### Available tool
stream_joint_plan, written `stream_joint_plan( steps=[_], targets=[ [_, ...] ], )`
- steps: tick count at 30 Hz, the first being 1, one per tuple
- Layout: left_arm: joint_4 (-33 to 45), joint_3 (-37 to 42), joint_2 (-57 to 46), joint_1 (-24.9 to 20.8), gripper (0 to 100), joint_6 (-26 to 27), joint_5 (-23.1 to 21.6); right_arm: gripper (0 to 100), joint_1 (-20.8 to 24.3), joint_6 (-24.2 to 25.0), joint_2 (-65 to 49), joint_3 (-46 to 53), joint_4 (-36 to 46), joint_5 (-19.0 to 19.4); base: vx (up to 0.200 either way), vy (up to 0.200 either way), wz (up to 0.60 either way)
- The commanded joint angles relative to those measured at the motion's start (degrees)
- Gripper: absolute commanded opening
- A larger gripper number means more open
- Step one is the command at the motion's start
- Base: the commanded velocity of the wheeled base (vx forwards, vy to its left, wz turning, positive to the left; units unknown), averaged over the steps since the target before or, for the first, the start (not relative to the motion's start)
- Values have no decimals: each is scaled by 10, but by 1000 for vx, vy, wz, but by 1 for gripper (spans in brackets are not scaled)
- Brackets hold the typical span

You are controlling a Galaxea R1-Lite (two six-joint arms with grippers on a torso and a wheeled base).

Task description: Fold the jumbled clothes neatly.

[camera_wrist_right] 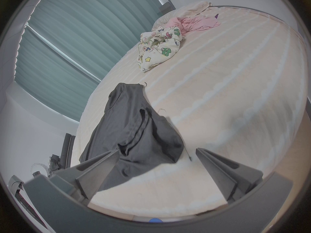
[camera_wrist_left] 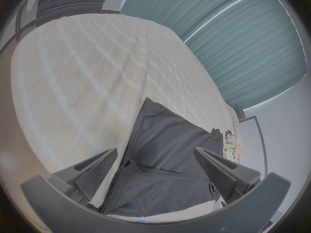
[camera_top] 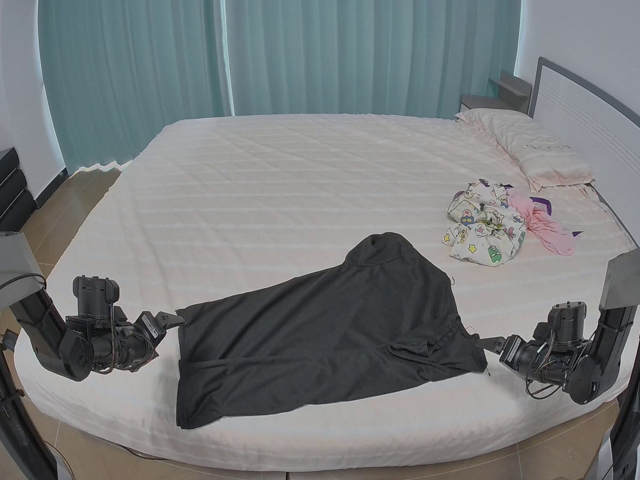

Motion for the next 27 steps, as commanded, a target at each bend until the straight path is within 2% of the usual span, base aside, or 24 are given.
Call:
stream_joint_plan(
  steps=[1, 8, 15, 20, 27],
  targets=[
    [0, -2, 5, 0, 100, -1, 0, 100, 0, 0, 0, 1, 0, 0, 200, 0, 0],
    [-3, -11, 24, 0, 100, -10, 3, 100, 1, 0, 0, 1, 0, 0, 200, 0, 0],
    [-4, -30, 58, 0, 100, -6, 19, 100, 1, 0, 0, 3, 0, 0, 0, 0, 0],
    [-4, -50, 88, -4, 100, -3, 53, 100, 1, 0, 1, 8, -12, 0, 0, 0, 0],
    [-15, -57, 124, -6, 100, 28, 50, 100, 1, 0, 0, 10, -12, 0, 0, 0, 0]
  ],
)
